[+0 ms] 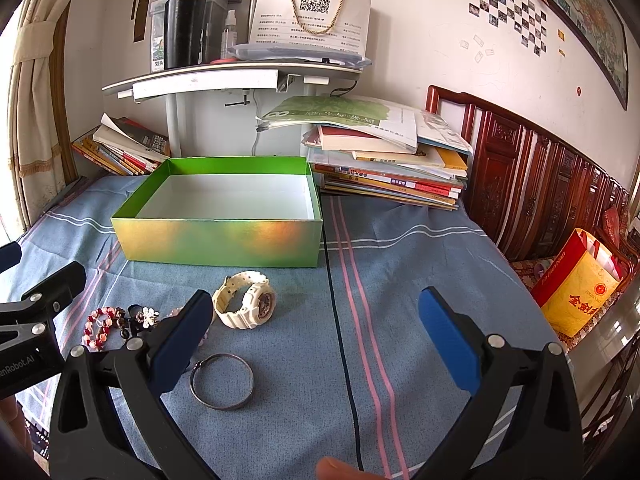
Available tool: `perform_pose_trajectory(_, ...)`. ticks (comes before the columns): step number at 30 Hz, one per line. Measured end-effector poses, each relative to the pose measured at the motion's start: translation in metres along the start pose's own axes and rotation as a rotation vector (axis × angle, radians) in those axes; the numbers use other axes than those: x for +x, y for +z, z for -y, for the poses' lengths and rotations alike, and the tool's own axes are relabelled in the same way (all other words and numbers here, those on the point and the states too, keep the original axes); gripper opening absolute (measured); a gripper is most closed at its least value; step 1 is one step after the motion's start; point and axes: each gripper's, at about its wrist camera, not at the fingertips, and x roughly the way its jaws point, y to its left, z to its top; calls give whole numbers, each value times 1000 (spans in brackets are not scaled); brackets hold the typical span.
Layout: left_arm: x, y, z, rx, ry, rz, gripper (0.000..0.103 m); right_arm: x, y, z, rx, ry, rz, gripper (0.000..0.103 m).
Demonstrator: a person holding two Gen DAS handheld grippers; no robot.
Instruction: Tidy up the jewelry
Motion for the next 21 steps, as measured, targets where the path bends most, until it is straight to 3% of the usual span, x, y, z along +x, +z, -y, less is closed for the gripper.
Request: perform_pose_trajectory(21, 2, -4, -5, -10, -2, -21, 99, 0, -5, 0, -2, 0, -6, 101)
